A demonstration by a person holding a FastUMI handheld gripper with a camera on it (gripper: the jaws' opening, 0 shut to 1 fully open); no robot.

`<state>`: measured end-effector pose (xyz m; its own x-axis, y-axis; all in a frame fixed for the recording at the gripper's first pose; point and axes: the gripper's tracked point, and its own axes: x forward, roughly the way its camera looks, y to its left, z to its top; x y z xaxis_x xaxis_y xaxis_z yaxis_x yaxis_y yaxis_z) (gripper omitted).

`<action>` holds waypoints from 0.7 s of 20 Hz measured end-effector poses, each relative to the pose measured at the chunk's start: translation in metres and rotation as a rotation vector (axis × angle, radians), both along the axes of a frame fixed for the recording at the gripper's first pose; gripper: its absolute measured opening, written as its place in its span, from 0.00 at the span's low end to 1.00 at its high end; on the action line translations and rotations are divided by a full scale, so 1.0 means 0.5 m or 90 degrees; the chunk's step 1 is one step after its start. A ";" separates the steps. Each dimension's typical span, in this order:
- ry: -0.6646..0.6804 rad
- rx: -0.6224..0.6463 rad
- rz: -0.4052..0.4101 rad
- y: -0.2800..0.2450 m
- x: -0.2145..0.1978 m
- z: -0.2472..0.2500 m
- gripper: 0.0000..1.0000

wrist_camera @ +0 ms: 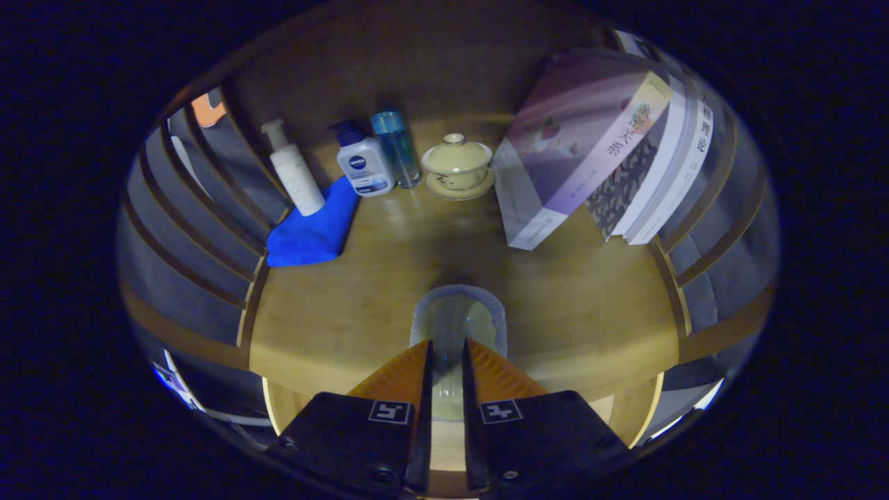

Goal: Pull open the drawer, take out the items inside it, and place them on the countertop above the cabinet.

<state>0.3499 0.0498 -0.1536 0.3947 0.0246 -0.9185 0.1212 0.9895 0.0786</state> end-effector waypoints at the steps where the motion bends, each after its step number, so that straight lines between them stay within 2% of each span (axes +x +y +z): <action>1: -0.007 0.015 0.007 0.006 0.005 0.002 0.24; 2: -0.003 0.026 0.013 0.012 0.002 0.000 0.24; 3: -0.007 0.051 0.018 0.030 -0.005 0.002 0.33; 6: -0.038 0.056 0.017 0.038 0.000 0.016 0.62; 9: -0.073 0.048 0.023 0.046 -0.013 0.056 0.66; 12: -0.124 0.045 0.049 0.067 -0.034 0.102 0.68; 14: -0.145 0.053 0.068 0.098 -0.063 0.121 0.73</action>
